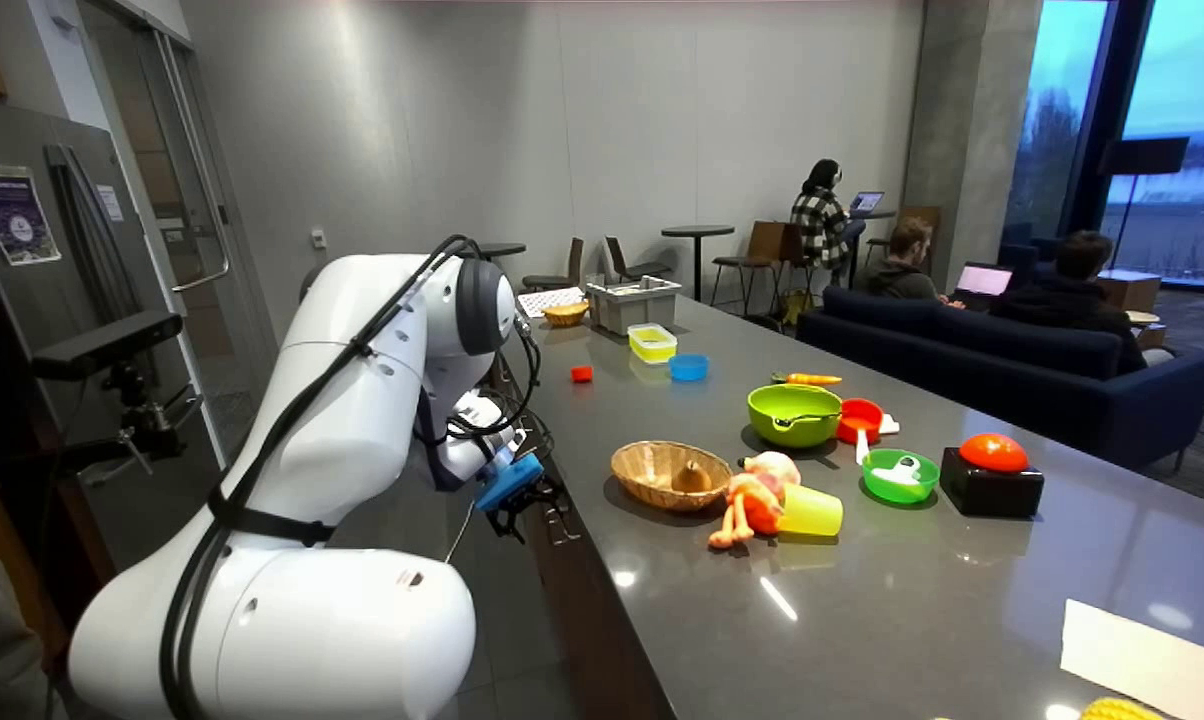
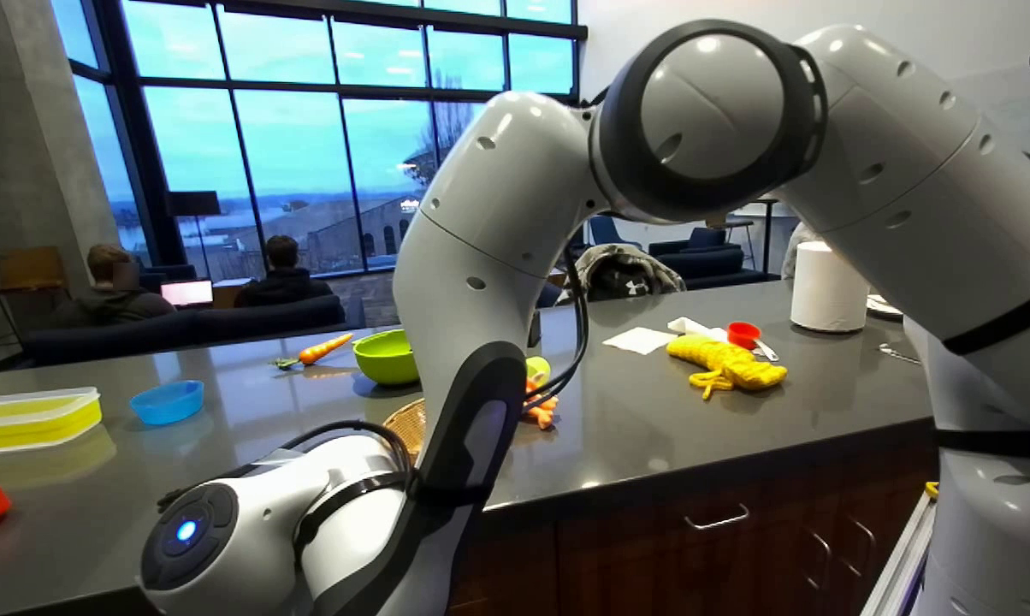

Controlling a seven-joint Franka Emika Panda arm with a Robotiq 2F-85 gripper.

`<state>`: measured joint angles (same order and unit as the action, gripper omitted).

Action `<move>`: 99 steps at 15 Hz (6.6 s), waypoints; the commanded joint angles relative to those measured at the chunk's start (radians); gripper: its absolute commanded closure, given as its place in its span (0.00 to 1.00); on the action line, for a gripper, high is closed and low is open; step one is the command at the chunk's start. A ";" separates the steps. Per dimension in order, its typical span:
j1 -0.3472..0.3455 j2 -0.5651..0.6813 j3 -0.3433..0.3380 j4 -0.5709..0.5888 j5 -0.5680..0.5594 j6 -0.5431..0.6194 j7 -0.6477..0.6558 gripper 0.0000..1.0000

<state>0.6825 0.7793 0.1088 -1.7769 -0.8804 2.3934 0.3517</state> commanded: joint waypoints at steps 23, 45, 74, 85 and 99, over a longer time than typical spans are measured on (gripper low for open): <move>0.125 0.024 -0.112 0.019 -0.210 -0.143 0.388 0.00; 0.032 0.150 -0.047 0.137 -0.276 -0.172 0.437 0.83; 0.037 0.212 0.060 0.161 -0.236 -0.212 0.331 0.99; 0.034 0.240 0.077 0.153 -0.244 -0.183 0.318 0.99; 0.040 0.223 0.095 0.113 -0.234 -0.198 0.294 0.99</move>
<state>0.7433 0.8887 0.1632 -1.6761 -1.1182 2.0730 0.6386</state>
